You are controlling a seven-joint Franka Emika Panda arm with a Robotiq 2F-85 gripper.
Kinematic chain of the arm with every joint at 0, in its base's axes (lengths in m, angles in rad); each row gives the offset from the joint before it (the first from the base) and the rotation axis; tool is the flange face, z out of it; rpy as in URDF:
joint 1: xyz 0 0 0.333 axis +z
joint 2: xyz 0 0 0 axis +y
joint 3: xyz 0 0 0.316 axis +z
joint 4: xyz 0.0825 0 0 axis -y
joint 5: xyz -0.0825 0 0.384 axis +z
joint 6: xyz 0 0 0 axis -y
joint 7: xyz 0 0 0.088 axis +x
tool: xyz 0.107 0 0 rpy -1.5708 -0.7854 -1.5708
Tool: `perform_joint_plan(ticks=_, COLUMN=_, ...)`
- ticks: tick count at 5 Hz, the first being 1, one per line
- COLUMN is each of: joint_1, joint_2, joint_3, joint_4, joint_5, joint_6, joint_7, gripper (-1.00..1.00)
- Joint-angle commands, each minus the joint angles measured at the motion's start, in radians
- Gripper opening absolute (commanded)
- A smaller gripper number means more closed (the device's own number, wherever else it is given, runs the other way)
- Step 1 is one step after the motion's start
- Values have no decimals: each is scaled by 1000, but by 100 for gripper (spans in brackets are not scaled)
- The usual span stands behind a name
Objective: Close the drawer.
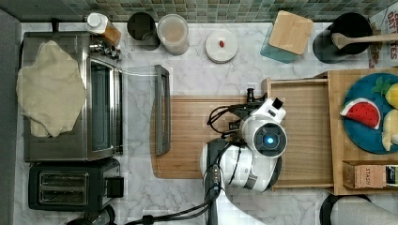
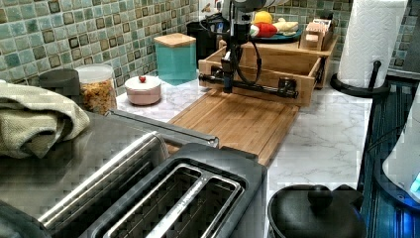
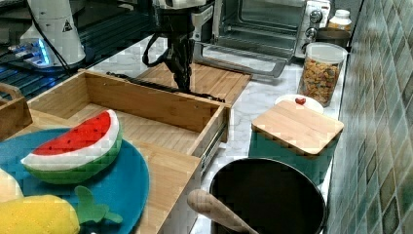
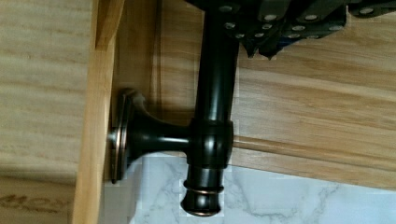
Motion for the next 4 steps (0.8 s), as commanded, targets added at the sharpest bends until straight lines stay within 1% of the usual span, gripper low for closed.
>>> perform_joint_plan(ticks=1, joint_1=-198, joint_2=113, joint_3=-156, joint_4=224, joint_5=10, joint_6=-68, joint_7=-250, gripper=-100)
perform_joint_plan(ticks=2, joint_1=-242, joint_2=153, joint_3=-151, joint_4=276, joint_5=73, joint_6=-77, joint_7=-321, gripper=-100)
perform_joint_plan(ticks=3, joint_1=-254, joint_2=164, joint_3=-179, joint_4=307, joint_5=84, joint_6=-87, joint_7=-325, gripper=-100)
perform_joint_plan(ticks=4, joint_1=-284, joint_2=166, joint_3=-178, joint_4=329, joint_5=50, joint_6=-91, joint_7=-332, gripper=-100)
